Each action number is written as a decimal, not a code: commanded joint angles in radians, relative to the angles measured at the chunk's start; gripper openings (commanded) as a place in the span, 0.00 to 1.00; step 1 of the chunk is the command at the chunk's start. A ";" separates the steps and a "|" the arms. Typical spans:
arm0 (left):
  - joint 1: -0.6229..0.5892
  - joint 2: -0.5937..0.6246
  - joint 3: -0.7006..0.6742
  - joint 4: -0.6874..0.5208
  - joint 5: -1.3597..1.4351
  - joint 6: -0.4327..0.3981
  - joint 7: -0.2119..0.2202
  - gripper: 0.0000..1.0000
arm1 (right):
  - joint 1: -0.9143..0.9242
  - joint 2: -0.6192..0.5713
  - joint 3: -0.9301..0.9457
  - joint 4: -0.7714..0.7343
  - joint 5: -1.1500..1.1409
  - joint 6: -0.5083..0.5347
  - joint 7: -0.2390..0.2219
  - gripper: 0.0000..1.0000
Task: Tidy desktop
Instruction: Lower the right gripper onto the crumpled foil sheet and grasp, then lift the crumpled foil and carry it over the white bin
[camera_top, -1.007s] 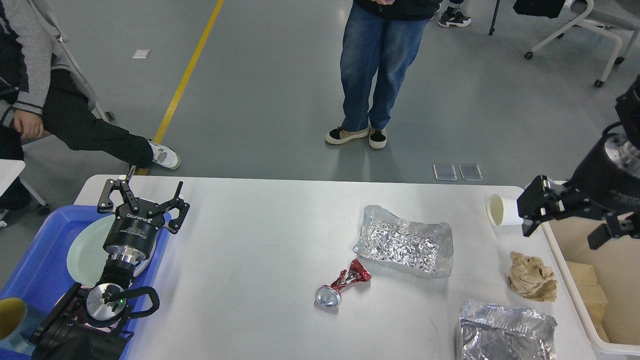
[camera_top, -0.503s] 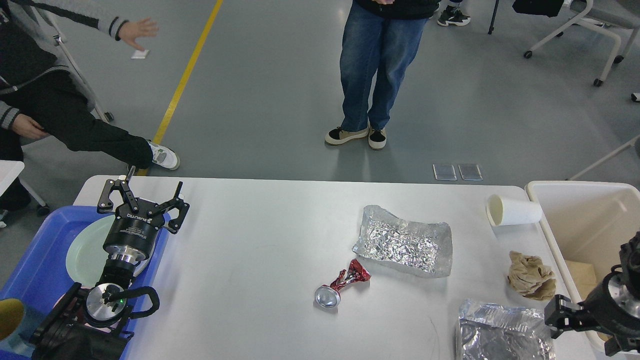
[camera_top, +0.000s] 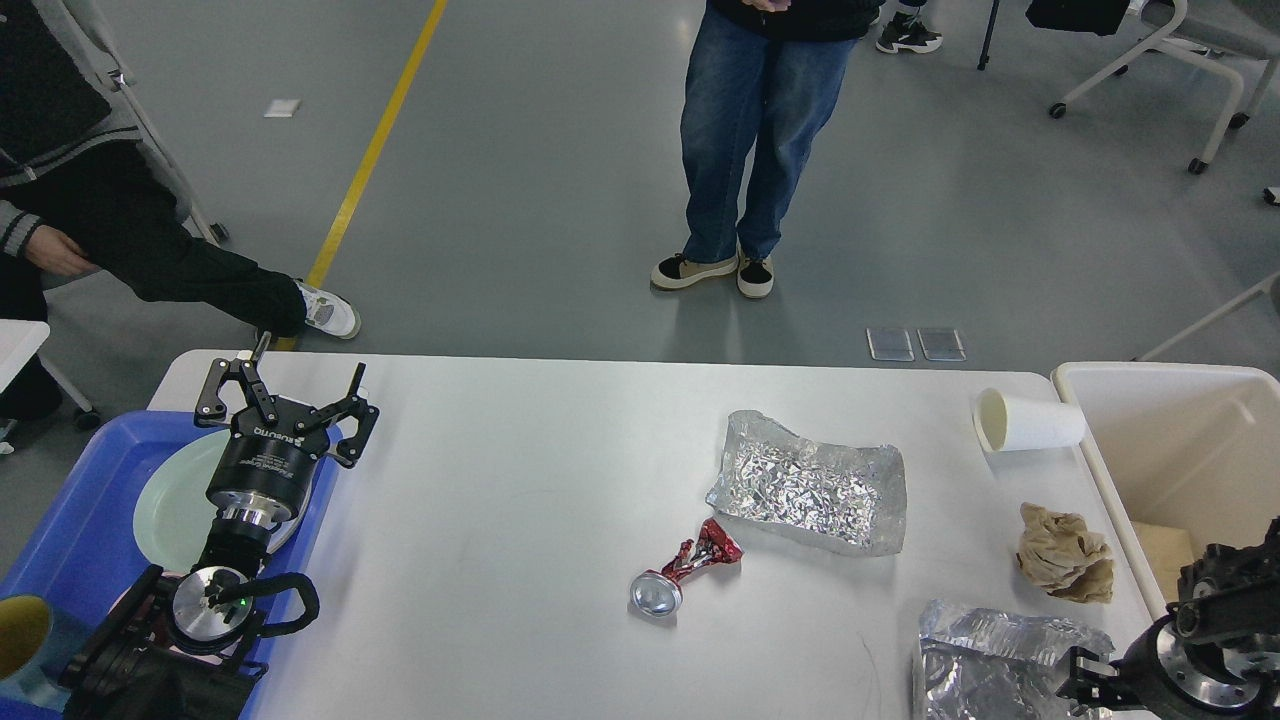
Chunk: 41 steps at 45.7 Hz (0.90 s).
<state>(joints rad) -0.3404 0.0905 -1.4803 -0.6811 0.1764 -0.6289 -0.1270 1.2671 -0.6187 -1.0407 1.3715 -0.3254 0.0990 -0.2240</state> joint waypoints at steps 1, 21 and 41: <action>0.000 0.000 0.000 0.000 0.000 0.000 0.000 0.96 | -0.034 0.013 0.019 -0.043 0.002 -0.013 0.000 0.81; 0.000 0.000 0.000 0.000 0.000 0.000 0.001 0.96 | -0.064 0.031 0.028 -0.072 0.014 -0.027 0.000 0.23; 0.000 0.000 0.000 0.000 0.000 0.001 0.001 0.96 | -0.109 0.031 0.057 -0.069 0.017 -0.127 0.000 0.00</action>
<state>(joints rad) -0.3404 0.0906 -1.4803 -0.6811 0.1764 -0.6289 -0.1260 1.1566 -0.5875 -0.9851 1.2978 -0.3080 -0.0059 -0.2255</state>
